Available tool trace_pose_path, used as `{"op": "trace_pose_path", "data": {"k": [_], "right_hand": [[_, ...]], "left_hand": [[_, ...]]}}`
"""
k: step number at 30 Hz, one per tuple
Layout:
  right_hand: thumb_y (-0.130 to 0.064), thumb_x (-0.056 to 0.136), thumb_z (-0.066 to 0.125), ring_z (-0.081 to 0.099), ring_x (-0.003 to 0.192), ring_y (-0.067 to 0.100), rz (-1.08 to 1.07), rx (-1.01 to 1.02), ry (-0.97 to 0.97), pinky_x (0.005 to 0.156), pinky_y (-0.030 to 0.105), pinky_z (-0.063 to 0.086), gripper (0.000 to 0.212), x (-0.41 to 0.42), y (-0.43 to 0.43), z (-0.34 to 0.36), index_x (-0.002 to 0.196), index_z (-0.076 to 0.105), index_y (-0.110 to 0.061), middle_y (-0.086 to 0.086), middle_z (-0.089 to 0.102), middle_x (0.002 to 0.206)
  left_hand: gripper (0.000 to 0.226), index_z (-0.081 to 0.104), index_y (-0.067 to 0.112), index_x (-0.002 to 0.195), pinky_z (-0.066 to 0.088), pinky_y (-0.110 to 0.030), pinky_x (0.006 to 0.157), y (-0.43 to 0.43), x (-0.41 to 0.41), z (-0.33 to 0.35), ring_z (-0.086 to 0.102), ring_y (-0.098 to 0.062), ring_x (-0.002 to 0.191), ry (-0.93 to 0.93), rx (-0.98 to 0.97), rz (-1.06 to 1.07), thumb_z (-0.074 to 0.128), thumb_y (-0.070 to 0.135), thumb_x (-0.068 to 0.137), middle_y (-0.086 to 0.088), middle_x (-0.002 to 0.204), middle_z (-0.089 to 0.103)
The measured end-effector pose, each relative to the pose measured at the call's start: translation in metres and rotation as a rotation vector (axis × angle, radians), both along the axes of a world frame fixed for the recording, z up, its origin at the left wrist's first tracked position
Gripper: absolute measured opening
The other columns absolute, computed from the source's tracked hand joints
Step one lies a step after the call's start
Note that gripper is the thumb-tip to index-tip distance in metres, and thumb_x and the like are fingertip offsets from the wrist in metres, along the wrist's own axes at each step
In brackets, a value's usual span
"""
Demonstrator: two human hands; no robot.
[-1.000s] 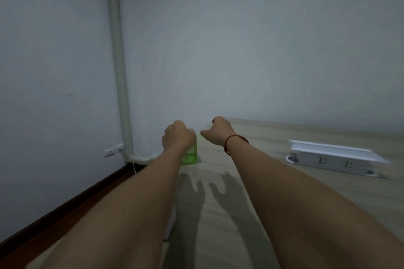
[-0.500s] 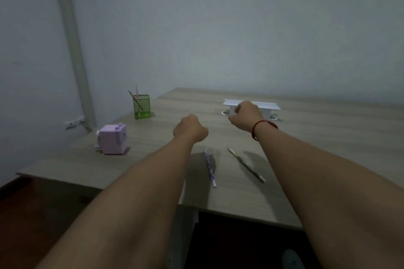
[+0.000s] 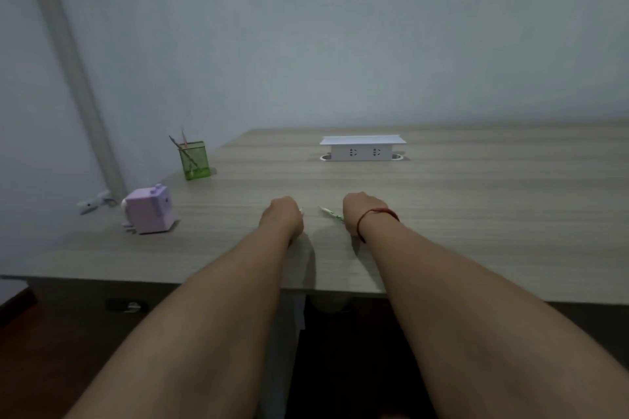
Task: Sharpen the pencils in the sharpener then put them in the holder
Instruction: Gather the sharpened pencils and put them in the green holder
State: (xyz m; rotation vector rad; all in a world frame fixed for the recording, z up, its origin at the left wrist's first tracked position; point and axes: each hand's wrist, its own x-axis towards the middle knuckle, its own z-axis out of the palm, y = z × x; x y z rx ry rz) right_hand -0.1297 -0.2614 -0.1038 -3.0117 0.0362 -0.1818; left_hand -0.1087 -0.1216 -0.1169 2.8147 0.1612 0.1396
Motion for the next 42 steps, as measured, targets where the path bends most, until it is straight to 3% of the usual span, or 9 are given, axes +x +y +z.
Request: {"op": "trace_pose_path", "data": {"k": [6, 12, 17, 22, 26, 30, 34, 38, 42], "right_hand": [[0.005, 0.096, 0.042, 0.061, 0.111, 0.035, 0.02, 0.172, -0.096, 0.086, 0.036, 0.049, 0.032, -0.001, 0.017, 0.024, 0.123, 0.058, 0.0, 0.019, 0.062, 0.122], [0.0, 0.094, 0.046, 0.062, 0.106, 0.034, 0.091, 0.311, -0.164, 0.074, 0.033, 0.046, 0.028, 0.015, 0.059, 0.073, 0.121, 0.053, 0.002, 0.019, 0.06, 0.12], [-0.009, 0.094, 0.051, 0.061, 0.109, 0.035, 0.143, 0.396, -0.224, 0.08, 0.034, 0.048, 0.027, 0.041, 0.107, 0.098, 0.12, 0.053, -0.002, 0.017, 0.058, 0.122], [-0.011, 0.093, 0.053, 0.061, 0.106, 0.033, 0.203, 0.449, -0.228, 0.079, 0.035, 0.048, 0.027, 0.083, 0.149, 0.11, 0.118, 0.052, -0.003, 0.016, 0.058, 0.12], [-0.014, 0.092, 0.057, 0.06, 0.101, 0.031, 0.276, 0.523, -0.239, 0.086, 0.038, 0.052, 0.026, 0.128, 0.19, 0.109, 0.116, 0.053, -0.004, 0.016, 0.057, 0.119], [-0.017, 0.092, 0.057, 0.061, 0.106, 0.032, 0.335, 0.541, -0.251, 0.089, 0.038, 0.052, 0.03, 0.175, 0.235, 0.105, 0.119, 0.055, -0.006, 0.014, 0.058, 0.122], [-0.019, 0.093, 0.057, 0.063, 0.105, 0.03, 0.368, 0.625, -0.268, 0.092, 0.042, 0.053, 0.028, 0.226, 0.278, 0.113, 0.119, 0.055, -0.008, 0.012, 0.06, 0.121], [-0.015, 0.094, 0.055, 0.065, 0.1, 0.028, 0.398, 0.719, -0.373, 0.089, 0.043, 0.055, 0.022, 0.27, 0.315, 0.114, 0.115, 0.057, -0.008, 0.012, 0.064, 0.115], [-0.014, 0.094, 0.057, 0.065, 0.099, 0.027, 0.387, 0.753, -0.44, 0.088, 0.039, 0.055, 0.019, 0.301, 0.332, 0.09, 0.113, 0.06, -0.008, 0.011, 0.066, 0.112]], "left_hand": [[0.039, 0.048, -0.004, 0.128, 0.046, -0.037, 0.095, 0.015, 0.0, 0.027, 0.054, -0.038, 0.118, -0.115, -0.03, -0.017, 0.046, 0.0, 0.089, -0.024, 0.128, 0.054], [0.018, 0.056, -0.002, 0.107, 0.042, -0.033, 0.074, 0.054, 0.009, 0.078, 0.058, -0.037, 0.103, -0.259, -0.176, 0.038, 0.049, 0.005, 0.092, -0.024, 0.118, 0.056], [0.016, 0.059, -0.003, 0.101, 0.042, -0.032, 0.069, 0.093, 0.031, 0.105, 0.061, -0.036, 0.097, -0.36, -0.291, 0.081, 0.05, 0.004, 0.089, -0.024, 0.111, 0.061], [0.018, 0.061, -0.003, 0.101, 0.046, -0.03, 0.071, 0.138, 0.065, 0.122, 0.058, -0.029, 0.085, -0.444, -0.357, 0.114, 0.051, 0.005, 0.087, -0.021, 0.107, 0.062], [0.018, 0.062, 0.003, 0.1, 0.056, -0.042, 0.083, 0.186, 0.105, 0.123, 0.063, -0.033, 0.089, -0.499, -0.407, 0.144, 0.056, 0.008, 0.084, -0.017, 0.102, 0.064], [0.014, 0.063, 0.006, 0.096, 0.054, -0.035, 0.077, 0.233, 0.146, 0.12, 0.061, -0.027, 0.082, -0.582, -0.467, 0.209, 0.06, 0.011, 0.084, -0.014, 0.098, 0.065], [0.004, 0.061, 0.008, 0.086, 0.056, -0.037, 0.078, 0.271, 0.191, 0.128, 0.064, -0.031, 0.084, -0.64, -0.501, 0.25, 0.062, 0.009, 0.082, -0.018, 0.1, 0.066], [0.019, 0.063, 0.002, 0.101, 0.052, -0.03, 0.074, 0.294, 0.234, 0.135, 0.063, -0.027, 0.086, -0.733, -0.527, 0.282, 0.062, 0.009, 0.083, -0.017, 0.105, 0.066], [0.019, 0.061, 0.004, 0.104, 0.054, -0.034, 0.081, 0.294, 0.261, 0.112, 0.065, -0.029, 0.092, -0.766, -0.474, 0.256, 0.061, 0.013, 0.086, -0.016, 0.105, 0.066]]}}
